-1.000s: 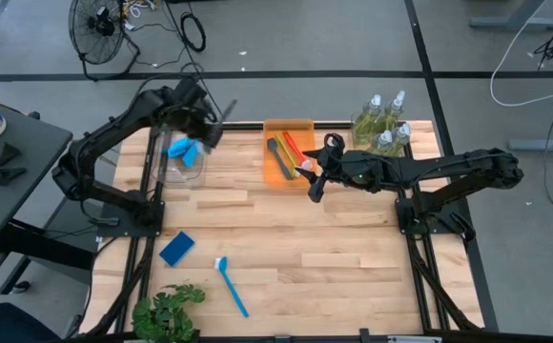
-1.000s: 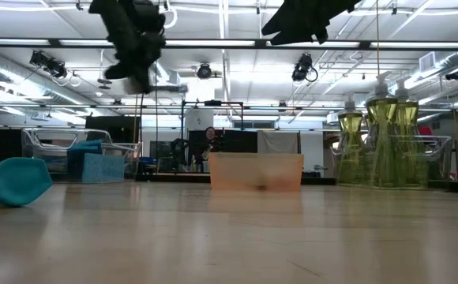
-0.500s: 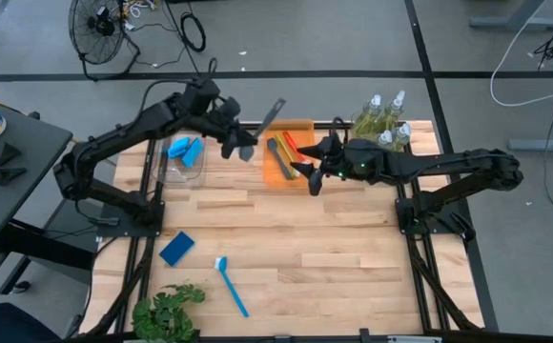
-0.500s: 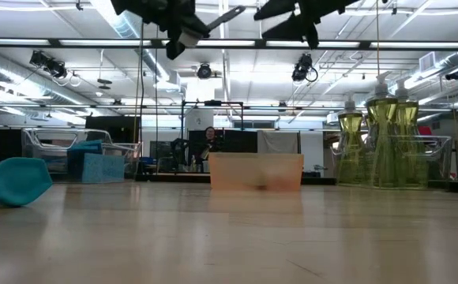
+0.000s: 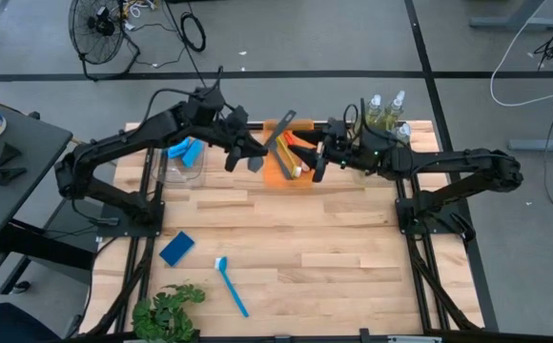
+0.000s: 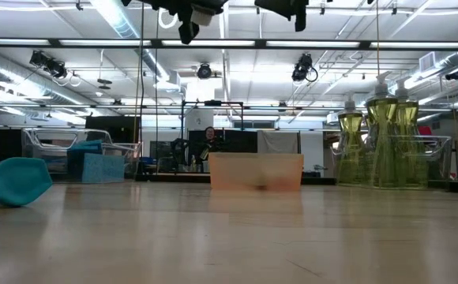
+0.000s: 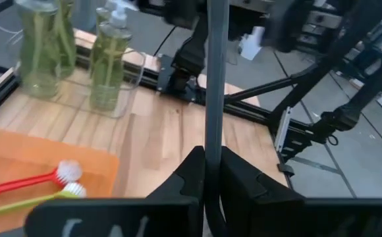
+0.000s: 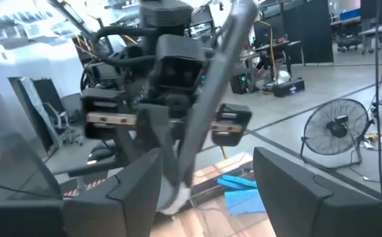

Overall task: Pick & Place Kitchen Sink Supplies
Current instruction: Put the gray dish brush into the orange bin

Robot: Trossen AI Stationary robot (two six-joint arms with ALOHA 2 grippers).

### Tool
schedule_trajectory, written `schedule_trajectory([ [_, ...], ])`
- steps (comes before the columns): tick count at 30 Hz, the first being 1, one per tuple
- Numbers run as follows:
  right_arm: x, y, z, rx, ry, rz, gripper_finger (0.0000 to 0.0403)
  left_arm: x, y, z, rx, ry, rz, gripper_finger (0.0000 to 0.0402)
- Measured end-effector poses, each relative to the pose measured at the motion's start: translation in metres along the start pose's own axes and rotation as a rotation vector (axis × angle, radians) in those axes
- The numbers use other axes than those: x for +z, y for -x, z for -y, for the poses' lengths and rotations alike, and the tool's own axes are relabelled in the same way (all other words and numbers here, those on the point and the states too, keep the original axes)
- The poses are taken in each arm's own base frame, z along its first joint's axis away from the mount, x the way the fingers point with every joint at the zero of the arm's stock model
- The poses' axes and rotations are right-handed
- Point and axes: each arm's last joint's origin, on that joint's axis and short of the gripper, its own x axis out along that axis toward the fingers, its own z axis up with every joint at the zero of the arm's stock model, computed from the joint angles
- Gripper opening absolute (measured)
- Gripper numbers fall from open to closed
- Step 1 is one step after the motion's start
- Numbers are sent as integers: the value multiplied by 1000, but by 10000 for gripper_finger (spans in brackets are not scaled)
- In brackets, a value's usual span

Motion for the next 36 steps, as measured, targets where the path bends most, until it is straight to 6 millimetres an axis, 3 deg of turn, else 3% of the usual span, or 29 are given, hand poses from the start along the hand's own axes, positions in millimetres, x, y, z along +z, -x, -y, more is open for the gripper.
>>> schedule_trajectory([
  [10,0,0,0,16,-21,-3,240,-3,-10,16,27,-8,0,22],
  [17,3,0,-1,32,-26,26,240,-5,-16,23,29,-18,-7,37],
  [23,5,-3,2,50,-28,56,240,-8,-21,23,23,-10,-26,23],
  [29,1,-12,7,43,-80,86,240,-8,-22,25,29,-12,-22,41],
  [36,-4,-19,8,52,-113,108,240,-8,-22,24,32,-14,-26,23],
])
